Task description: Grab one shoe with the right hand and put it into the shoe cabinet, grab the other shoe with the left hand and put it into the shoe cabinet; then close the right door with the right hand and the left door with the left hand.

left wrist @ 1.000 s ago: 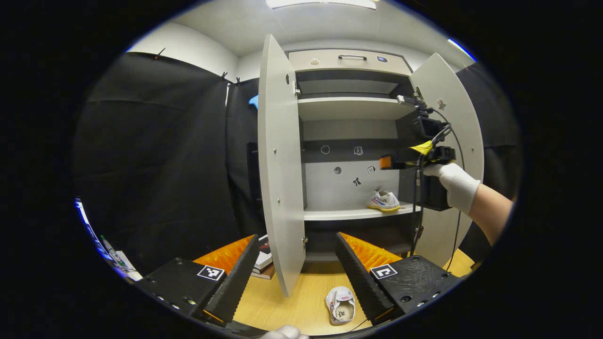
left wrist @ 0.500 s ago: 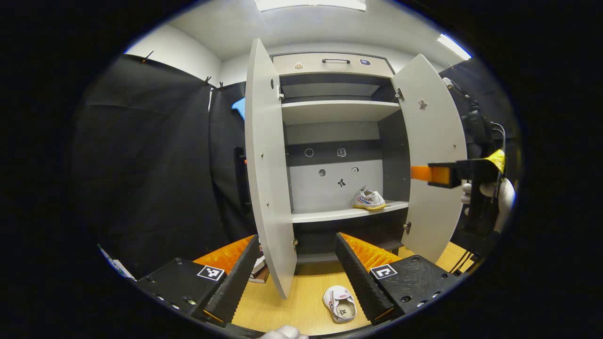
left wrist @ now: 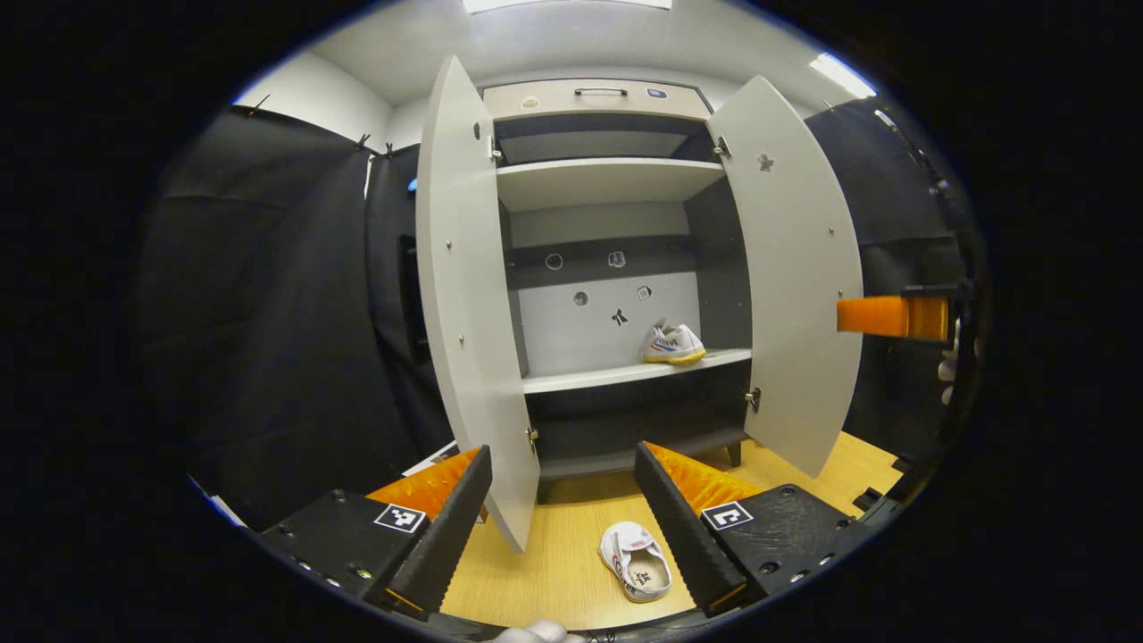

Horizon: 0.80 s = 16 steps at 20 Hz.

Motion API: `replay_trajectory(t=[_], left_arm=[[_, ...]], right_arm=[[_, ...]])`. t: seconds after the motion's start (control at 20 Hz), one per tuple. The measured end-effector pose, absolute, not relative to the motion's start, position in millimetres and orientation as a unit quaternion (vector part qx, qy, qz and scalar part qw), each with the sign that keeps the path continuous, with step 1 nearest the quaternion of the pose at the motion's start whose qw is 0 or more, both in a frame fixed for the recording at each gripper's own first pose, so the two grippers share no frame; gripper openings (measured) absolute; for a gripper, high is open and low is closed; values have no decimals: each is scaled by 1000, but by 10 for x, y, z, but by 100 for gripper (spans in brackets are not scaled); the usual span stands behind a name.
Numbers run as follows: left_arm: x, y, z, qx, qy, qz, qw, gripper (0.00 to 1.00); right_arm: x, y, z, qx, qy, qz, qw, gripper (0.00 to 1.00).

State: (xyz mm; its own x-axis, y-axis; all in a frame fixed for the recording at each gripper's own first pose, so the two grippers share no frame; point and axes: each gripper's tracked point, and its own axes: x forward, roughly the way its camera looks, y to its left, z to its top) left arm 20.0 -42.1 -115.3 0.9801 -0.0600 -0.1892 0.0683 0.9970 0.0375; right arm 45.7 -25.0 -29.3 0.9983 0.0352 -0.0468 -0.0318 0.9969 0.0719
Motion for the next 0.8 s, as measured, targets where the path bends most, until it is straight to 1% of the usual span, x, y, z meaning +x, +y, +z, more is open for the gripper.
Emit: replay_trajectory(t=[0.1, 0.25, 0.45, 0.55, 0.8], left_arm=[[193, -578, -1530, 23, 116, -50, 992, 96], [86, -801, -2267, 15, 185, -74, 980, 97], [35, -945, -3124, 22, 262, -86, 961, 97], [152, -955, -3394, 16, 291, -83, 953, 97], [487, -886, -3972, 34, 314, -70, 946, 97]], right_arm=[[417, -280, -329, 27, 28, 12, 999, 100], [374, -331, -444, 27, 49, 10, 998, 100], [331, -415, -649, 17, 78, 2, 997, 100], [324, -425, -742, 12, 95, 0, 995, 100], [361, -411, -937, 6, 125, 0, 992, 100]])
